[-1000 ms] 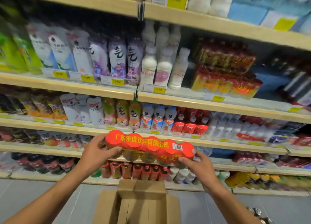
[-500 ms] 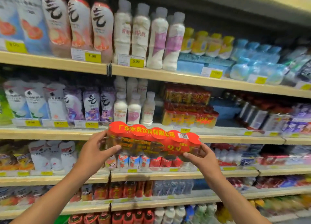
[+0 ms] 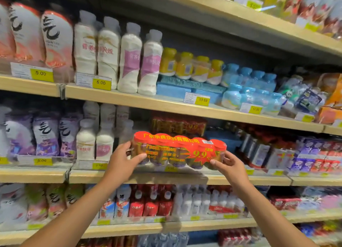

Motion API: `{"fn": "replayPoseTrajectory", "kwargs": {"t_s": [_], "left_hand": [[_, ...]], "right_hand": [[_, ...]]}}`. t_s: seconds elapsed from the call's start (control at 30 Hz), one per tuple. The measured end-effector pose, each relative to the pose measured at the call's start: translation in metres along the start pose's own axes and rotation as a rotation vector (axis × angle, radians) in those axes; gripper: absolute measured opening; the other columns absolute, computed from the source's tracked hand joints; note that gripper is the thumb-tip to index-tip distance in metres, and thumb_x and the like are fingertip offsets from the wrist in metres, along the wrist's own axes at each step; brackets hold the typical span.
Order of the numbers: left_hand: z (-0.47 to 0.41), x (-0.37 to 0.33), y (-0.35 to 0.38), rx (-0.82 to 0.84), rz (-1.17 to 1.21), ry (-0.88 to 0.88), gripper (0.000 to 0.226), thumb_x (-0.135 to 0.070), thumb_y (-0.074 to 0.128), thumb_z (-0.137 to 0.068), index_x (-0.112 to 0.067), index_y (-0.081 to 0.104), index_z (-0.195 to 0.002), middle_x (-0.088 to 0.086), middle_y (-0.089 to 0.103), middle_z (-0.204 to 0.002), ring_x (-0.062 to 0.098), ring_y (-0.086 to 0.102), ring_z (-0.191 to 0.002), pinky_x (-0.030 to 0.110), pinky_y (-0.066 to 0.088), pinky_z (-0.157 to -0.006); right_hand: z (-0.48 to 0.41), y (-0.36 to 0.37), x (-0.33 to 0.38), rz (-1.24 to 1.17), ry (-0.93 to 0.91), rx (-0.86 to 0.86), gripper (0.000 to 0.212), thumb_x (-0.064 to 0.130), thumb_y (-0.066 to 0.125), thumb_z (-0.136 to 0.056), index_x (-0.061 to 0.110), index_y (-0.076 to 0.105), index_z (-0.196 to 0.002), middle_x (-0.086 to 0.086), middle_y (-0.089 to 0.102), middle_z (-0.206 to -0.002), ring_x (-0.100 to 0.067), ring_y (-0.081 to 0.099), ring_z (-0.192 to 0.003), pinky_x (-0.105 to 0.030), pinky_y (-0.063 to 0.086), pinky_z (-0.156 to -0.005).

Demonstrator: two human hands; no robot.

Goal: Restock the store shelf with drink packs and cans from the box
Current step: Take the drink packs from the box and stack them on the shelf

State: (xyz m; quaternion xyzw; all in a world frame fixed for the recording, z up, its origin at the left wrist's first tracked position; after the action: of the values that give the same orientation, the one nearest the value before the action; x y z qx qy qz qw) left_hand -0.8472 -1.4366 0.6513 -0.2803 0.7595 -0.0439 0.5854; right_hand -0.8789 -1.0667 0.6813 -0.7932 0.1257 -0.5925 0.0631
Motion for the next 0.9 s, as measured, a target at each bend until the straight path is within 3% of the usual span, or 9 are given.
{"fn": "replayPoseTrajectory", "kwargs": {"t_s": [0.07,0.17,0.23,0.37,0.43,0.53,0.63,0.8,0.9], "left_hand": [[-0.016,-0.011,0.019,-0.001,0.022,0.001,0.04,-0.047,0.076,-0.08,-0.031,0.06,-0.113,-0.006,0.056,-0.122,0.017,0.056,-0.115,0.03,0.042,-0.093],[-0.04,-0.021,0.039,-0.023,0.01,-0.04,0.065,-0.041,0.076,-0.083,-0.017,0.051,-0.139,0.005,0.051,-0.14,0.03,0.051,-0.127,0.04,0.045,-0.1],[-0.056,-0.02,0.05,-0.032,-0.037,-0.095,0.075,-0.047,0.074,-0.082,-0.009,0.047,-0.14,0.008,0.051,-0.14,0.03,0.054,-0.122,0.042,0.048,-0.097],[-0.081,-0.022,0.067,-0.094,-0.127,-0.178,0.038,-0.047,0.076,-0.081,-0.015,0.055,-0.085,0.007,0.063,-0.088,0.027,0.061,-0.08,0.036,0.046,-0.068],[-0.094,-0.022,0.072,-0.117,-0.139,-0.225,0.036,-0.037,0.077,-0.082,-0.009,0.056,-0.076,0.009,0.064,-0.081,0.029,0.06,-0.073,0.035,0.043,-0.064],[-0.117,-0.012,0.081,-0.089,-0.198,-0.314,0.028,-0.026,0.068,-0.09,0.001,0.064,-0.096,0.016,0.067,-0.099,0.031,0.062,-0.086,0.034,0.048,-0.074],[-0.143,-0.002,0.085,-0.053,-0.217,-0.26,0.054,-0.04,0.067,-0.088,-0.011,0.057,-0.133,0.012,0.063,-0.129,0.032,0.061,-0.115,0.041,0.05,-0.097],[-0.161,-0.017,0.088,-0.122,-0.282,-0.137,0.056,-0.046,0.072,-0.084,-0.02,0.057,-0.13,0.008,0.065,-0.126,0.031,0.061,-0.113,0.039,0.048,-0.093],[-0.165,-0.017,0.091,-0.116,-0.292,-0.141,0.057,-0.049,0.067,-0.087,-0.021,0.054,-0.134,0.007,0.061,-0.132,0.033,0.058,-0.118,0.041,0.046,-0.096]], "right_hand": [[-0.025,-0.01,-0.012,0.022,0.008,-0.015,0.039,0.017,0.085,-0.077,0.03,0.072,-0.111,0.004,0.077,-0.104,-0.017,0.071,-0.104,-0.044,0.056,-0.094],[-0.061,-0.019,-0.026,0.044,0.044,-0.022,0.042,0.031,0.089,-0.071,0.033,0.072,-0.11,0.006,0.077,-0.106,-0.016,0.07,-0.107,-0.046,0.056,-0.096],[-0.083,-0.022,-0.034,0.055,0.072,-0.019,0.054,0.046,0.092,-0.061,0.031,0.072,-0.109,0.007,0.076,-0.108,-0.017,0.069,-0.108,-0.048,0.056,-0.096],[-0.121,-0.026,-0.047,0.068,0.124,-0.048,0.043,0.029,0.091,-0.069,0.016,0.071,-0.105,0.003,0.076,-0.098,-0.015,0.071,-0.094,-0.037,0.056,-0.086],[-0.137,-0.025,-0.052,0.083,0.116,-0.049,0.033,0.02,0.087,-0.074,0.014,0.071,-0.103,0.001,0.076,-0.101,-0.015,0.069,-0.093,-0.034,0.053,-0.084],[-0.16,-0.019,-0.06,0.038,0.127,-0.02,0.04,0.013,0.085,-0.077,0.019,0.062,-0.11,0.002,0.068,-0.107,-0.016,0.062,-0.097,-0.031,0.047,-0.088],[-0.184,-0.008,-0.062,0.076,0.099,0.037,0.037,0.024,0.086,-0.076,0.028,0.06,-0.103,0.006,0.066,-0.111,-0.019,0.061,-0.103,-0.037,0.048,-0.098],[-0.218,0.005,-0.066,0.261,0.047,0.056,0.026,0.043,0.084,-0.072,0.035,0.061,-0.081,0.002,0.073,-0.102,-0.025,0.068,-0.094,-0.049,0.056,-0.089],[-0.239,0.006,-0.084,0.247,0.04,0.069,0.045,0.063,0.077,-0.057,0.032,0.066,-0.087,0.001,0.074,-0.098,-0.026,0.07,-0.093,-0.053,0.057,-0.085]]}}
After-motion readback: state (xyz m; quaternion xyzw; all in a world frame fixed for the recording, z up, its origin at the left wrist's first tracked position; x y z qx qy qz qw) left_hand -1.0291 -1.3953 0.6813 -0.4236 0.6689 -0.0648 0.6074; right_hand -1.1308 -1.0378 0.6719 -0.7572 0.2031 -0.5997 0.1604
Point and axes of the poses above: each hand's wrist, its own z-axis away from the middle knuckle, its own y-axis out of the palm, x = y × z, the point moved 4 cm from there along -z, towards the middle knuckle
